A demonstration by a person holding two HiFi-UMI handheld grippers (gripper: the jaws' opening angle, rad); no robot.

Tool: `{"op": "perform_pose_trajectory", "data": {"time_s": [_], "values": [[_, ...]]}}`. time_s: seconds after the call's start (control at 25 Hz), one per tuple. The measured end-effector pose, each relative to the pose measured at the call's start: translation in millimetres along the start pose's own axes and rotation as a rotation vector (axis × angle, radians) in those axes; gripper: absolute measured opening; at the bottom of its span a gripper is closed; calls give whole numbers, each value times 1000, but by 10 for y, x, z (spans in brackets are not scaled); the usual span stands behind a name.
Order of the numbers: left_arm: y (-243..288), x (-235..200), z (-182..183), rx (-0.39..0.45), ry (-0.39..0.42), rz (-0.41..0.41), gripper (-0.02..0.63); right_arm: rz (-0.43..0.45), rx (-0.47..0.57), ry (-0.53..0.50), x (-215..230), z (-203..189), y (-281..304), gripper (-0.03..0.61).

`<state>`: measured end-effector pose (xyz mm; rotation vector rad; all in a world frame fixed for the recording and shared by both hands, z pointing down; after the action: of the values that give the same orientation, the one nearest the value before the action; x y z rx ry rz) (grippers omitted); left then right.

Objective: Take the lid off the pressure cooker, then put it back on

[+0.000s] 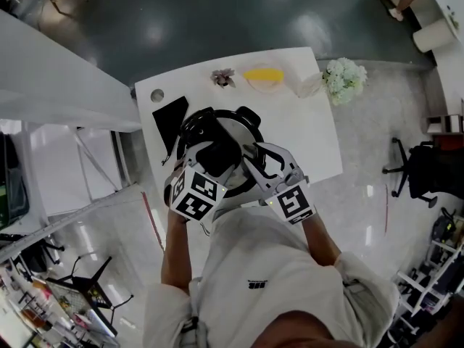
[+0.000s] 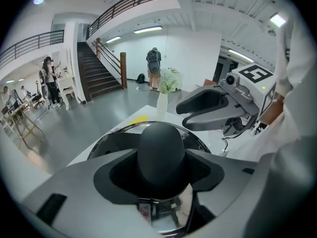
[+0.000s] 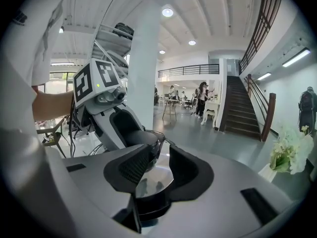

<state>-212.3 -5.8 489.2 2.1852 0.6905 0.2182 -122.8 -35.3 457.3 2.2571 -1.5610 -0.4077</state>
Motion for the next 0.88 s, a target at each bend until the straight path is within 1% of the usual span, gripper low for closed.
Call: {"op": "perform_pose_trajectory", "data": {"time_s": [0.08,0.4,0.6,0.76,0.88], "values": [[1,0,0,3,-22,19,287,10,-11,15,13,-3,1,130],[2,8,3,14,-107,95,287,59,-16,3,63,-16,3,130],[0,19,6,26,-149,135,287,76,-7,3,85,-18,-4,130],[-13,30,-1,57,-163,185,293,72,3,11,77,-28,-9,132],[-43,45,-20,105,-177,232,302,67,8,12,56,-26,-15,132]]}}
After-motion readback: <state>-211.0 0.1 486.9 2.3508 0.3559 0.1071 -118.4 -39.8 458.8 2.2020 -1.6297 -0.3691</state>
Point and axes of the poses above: the fingertips, and each gripper's own axes: y forward along the fingers, x to its right, z out of its top, the point moved 4 cm from there along -y, backward along the fingers, and after that the axes turned 2 degrees about y, right-handed, at the moved point
